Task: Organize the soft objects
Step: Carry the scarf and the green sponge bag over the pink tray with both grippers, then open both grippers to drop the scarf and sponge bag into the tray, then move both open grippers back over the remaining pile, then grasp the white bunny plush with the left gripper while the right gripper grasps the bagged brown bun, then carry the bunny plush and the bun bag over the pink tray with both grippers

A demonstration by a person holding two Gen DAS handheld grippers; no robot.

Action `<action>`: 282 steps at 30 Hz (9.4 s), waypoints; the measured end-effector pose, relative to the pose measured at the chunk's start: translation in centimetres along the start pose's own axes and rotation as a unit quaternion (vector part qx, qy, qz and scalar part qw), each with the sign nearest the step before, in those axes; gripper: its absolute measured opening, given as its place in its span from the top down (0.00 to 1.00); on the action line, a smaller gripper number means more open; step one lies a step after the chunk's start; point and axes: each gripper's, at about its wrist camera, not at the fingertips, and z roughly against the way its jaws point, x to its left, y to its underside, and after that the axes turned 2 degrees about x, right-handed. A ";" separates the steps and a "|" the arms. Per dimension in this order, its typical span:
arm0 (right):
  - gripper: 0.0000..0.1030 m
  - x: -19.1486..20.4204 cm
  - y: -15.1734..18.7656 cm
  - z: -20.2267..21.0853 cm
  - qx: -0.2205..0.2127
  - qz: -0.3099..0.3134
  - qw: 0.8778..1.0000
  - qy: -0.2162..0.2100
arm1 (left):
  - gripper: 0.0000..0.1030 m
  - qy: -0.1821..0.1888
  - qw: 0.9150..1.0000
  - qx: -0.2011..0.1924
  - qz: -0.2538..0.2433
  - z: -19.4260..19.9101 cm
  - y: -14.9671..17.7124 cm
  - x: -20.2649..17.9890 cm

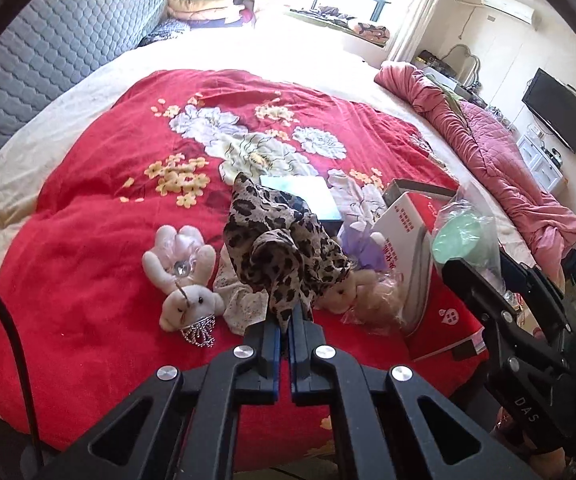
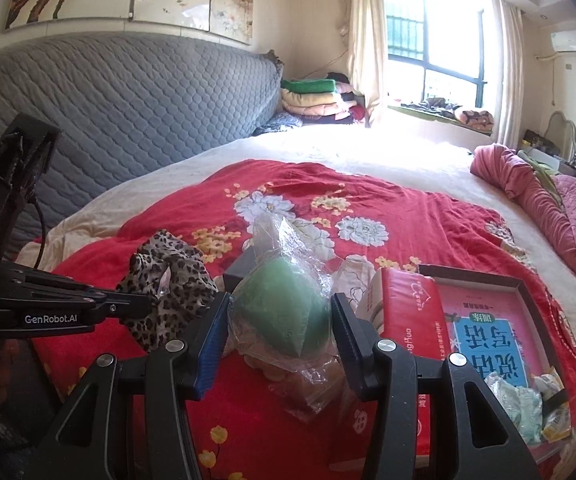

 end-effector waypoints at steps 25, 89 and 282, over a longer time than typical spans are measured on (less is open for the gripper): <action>0.50 -14.3 -0.4 8.0 -0.071 -0.148 0.978 0.127 | 0.98 0.060 0.984 -0.039 -0.161 1.1 -5.1 -19.5; 0.32 -24.2 8.4 2.0 0.150 -0.252 0.943 0.156 | 0.65 0.045 0.964 0.134 -0.224 -14.8 -3.2 -26.9; 0.44 -14.1 0.4 7.6 -0.010 -0.085 0.976 0.201 | 0.68 0.057 0.987 -0.039 -0.143 0.1 -3.3 -17.0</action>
